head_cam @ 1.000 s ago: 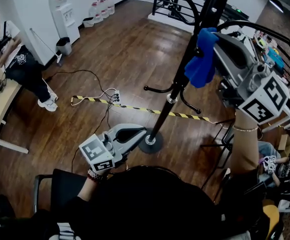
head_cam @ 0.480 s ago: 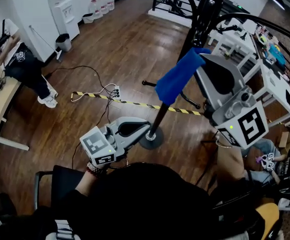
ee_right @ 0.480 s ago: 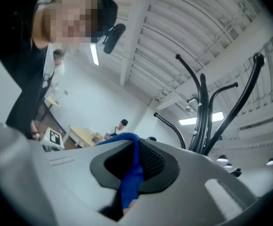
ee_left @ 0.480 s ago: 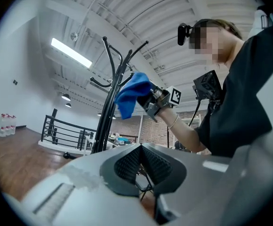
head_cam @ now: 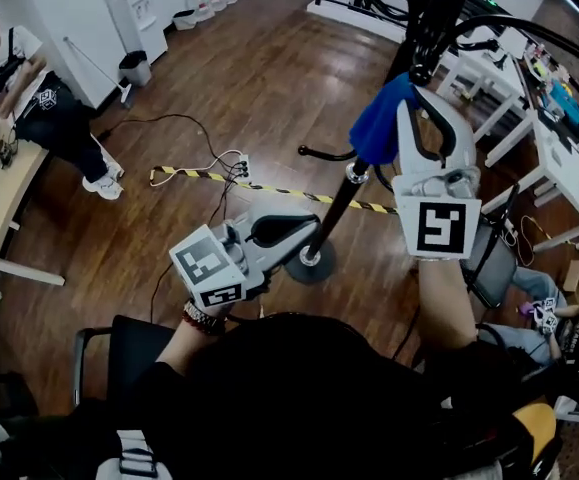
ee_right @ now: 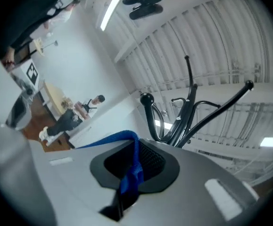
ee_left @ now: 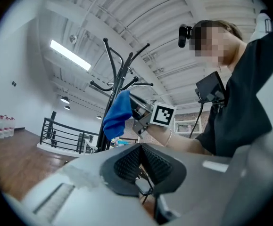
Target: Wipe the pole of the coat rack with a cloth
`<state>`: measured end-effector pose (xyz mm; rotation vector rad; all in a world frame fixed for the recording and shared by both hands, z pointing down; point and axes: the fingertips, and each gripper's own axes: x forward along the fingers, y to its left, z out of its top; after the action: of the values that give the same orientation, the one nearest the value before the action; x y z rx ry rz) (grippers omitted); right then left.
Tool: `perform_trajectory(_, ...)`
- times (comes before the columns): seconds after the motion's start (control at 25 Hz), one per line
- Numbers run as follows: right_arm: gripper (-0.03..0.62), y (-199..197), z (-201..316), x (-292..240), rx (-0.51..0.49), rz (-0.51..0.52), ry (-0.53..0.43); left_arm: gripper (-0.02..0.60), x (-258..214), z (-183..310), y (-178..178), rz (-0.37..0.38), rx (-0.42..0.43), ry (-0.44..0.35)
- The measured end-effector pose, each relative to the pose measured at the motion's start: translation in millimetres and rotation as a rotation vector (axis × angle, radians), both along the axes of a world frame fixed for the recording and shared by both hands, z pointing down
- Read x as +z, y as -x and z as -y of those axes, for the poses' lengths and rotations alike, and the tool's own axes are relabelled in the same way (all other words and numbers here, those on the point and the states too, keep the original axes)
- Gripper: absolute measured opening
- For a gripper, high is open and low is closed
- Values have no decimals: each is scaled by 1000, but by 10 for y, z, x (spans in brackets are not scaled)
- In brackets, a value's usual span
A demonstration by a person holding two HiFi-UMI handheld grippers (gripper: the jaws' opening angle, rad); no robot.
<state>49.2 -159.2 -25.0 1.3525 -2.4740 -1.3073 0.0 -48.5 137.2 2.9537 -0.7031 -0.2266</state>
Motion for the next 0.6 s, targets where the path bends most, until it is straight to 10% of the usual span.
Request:
perform_trajectory(0.32, 23, 139, 513, 149, 302, -265, -202, 6, 211, 29, 353, -72, -45, 44)
perform_trajectory(0.6, 23, 207, 839, 571, 307, -383, -83, 6, 308, 64, 471, -65, -83, 52)
